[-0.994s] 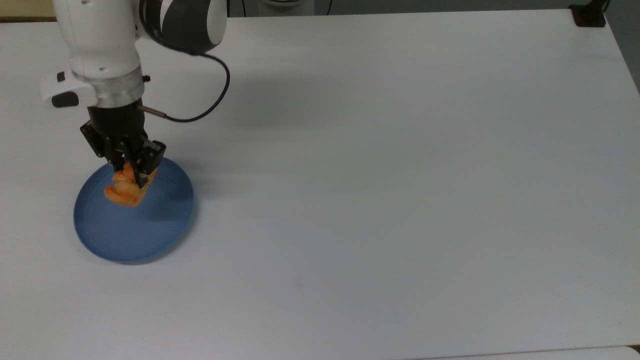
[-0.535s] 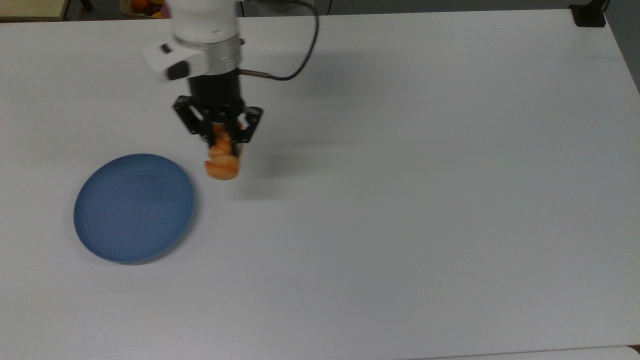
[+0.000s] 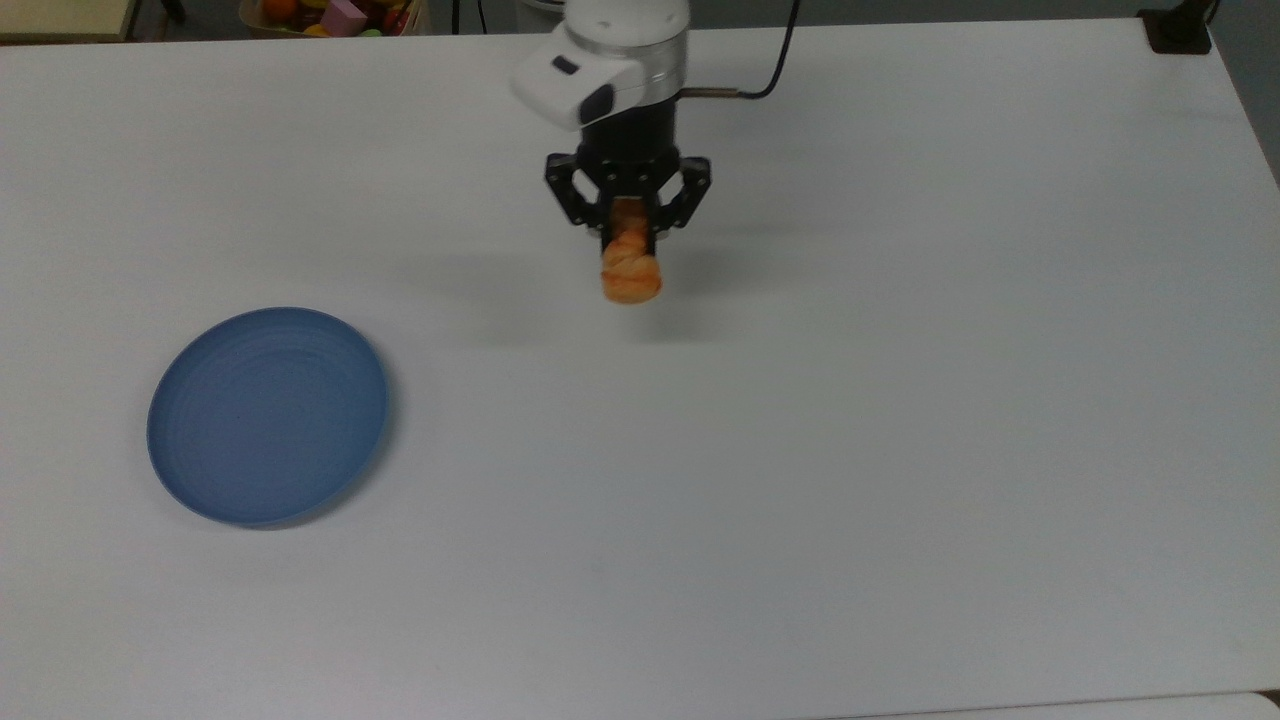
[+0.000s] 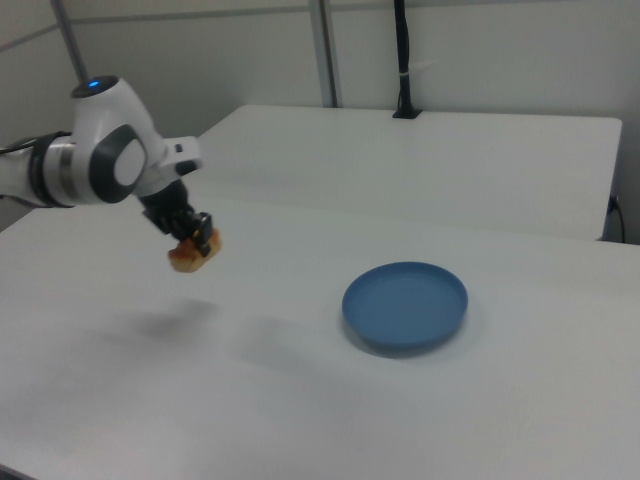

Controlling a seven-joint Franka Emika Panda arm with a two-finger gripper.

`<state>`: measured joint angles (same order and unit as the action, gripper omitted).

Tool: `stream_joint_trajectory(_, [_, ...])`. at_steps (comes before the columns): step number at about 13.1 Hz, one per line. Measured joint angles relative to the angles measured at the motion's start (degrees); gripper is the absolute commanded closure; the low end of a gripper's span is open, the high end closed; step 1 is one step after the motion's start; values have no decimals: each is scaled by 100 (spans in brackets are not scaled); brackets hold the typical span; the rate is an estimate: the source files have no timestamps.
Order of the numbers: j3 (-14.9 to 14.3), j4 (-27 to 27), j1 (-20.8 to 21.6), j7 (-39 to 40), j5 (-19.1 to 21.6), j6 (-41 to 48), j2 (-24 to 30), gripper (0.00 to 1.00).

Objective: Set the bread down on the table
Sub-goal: 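Lift the bread roll off the plate and carry it away, then lower the bread roll onto the table and open the gripper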

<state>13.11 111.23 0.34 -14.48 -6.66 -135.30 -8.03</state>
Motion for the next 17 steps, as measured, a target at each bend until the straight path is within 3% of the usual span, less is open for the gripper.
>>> stream_joint_trajectory(3, [655,864,16,-149,0,0,476,61])
stream_joint_trajectory(8, [1510,1704,95,-912,-3,0,665,61])
stream_joint_trajectory(14, [1545,2022,385,-1633,-4,427,666,60])
stream_joint_trajectory(15, [1545,2024,418,-1830,-4,568,666,58])
stream_joint_trajectory(17, [1546,2026,511,-2112,-4,693,665,45])
